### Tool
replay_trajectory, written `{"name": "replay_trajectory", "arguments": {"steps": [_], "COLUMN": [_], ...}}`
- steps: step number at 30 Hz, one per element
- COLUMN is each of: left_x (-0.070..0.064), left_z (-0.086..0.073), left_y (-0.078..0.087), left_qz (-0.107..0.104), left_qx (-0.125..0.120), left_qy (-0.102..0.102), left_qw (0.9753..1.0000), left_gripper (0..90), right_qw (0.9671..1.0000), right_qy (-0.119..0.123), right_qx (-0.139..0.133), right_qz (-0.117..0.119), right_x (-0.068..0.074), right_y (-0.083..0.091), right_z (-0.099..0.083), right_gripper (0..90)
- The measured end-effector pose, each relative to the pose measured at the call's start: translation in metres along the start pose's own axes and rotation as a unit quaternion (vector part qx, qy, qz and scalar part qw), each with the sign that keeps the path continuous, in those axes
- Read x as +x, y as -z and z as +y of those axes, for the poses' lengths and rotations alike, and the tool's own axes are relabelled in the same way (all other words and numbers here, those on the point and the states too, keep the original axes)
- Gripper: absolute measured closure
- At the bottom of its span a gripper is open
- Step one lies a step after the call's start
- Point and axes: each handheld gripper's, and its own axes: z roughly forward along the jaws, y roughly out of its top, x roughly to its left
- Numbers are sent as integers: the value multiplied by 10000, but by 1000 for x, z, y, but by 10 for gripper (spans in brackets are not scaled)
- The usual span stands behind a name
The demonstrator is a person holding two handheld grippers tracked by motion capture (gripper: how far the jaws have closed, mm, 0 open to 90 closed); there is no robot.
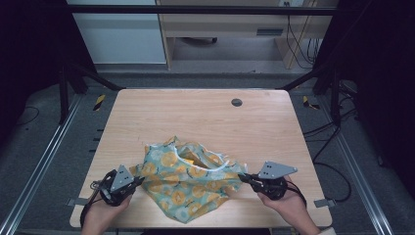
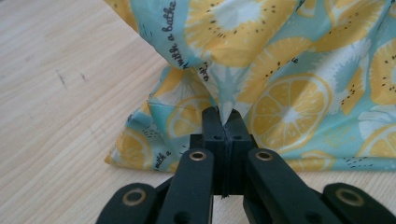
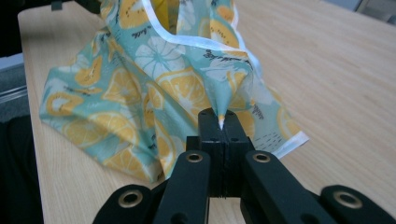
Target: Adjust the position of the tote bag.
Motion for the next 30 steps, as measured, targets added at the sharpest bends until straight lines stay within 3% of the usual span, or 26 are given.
{"name": "replay_trajectory", "arguments": {"steps": [2,10,30], "left_x": [0,0,3], "left_z": [-1,-3,-7], "left_y": [-3,-12,-17], "left_qz": [-19,-50,-49], "left_qx": [30,354,668], "left_qy": [73,37,163], "left_qw": [10000,9994,9976], "left_gripper": [900,900,897], "right_qw": [10000,9989,9958], "right_qy": [21,108,234], "right_qx": [85,451,790], "right_qz": [44,110,396], "right_x": [0,3,12], "right_y": [-3,-15,-26], "right_z": [-2,-7,-12], "right_gripper": [900,900,900]}}
